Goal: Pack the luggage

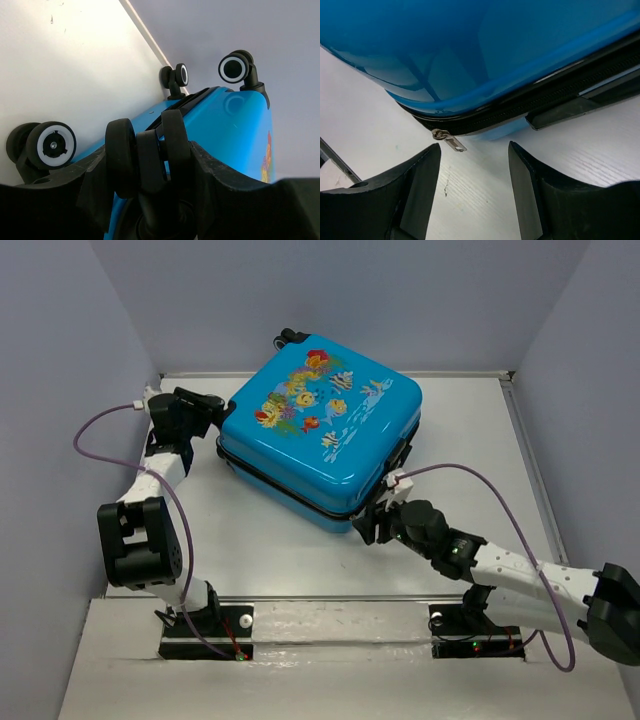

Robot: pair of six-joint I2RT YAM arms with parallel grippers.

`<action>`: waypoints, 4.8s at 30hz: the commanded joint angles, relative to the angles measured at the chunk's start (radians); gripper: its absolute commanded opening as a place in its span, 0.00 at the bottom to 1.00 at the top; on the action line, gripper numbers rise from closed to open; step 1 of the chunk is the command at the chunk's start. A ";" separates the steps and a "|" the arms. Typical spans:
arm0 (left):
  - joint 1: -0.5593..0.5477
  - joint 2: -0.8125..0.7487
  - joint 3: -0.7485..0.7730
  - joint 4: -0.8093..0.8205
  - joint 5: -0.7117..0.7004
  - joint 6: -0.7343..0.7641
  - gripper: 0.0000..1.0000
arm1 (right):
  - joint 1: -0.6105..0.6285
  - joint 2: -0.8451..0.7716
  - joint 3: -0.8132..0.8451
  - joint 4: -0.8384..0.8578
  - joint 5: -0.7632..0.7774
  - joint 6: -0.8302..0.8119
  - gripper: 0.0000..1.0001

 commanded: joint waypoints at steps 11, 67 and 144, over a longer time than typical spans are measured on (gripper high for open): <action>-0.018 -0.056 -0.023 0.145 0.085 0.055 0.06 | -0.038 0.163 0.098 0.197 -0.168 -0.061 0.49; -0.089 -0.495 -0.190 0.014 -0.032 0.086 0.06 | -0.101 -0.091 0.069 -0.447 0.075 0.220 0.55; -0.407 -0.542 -0.478 0.161 -0.006 -0.014 0.06 | 0.106 0.423 0.394 0.126 -0.233 0.005 0.07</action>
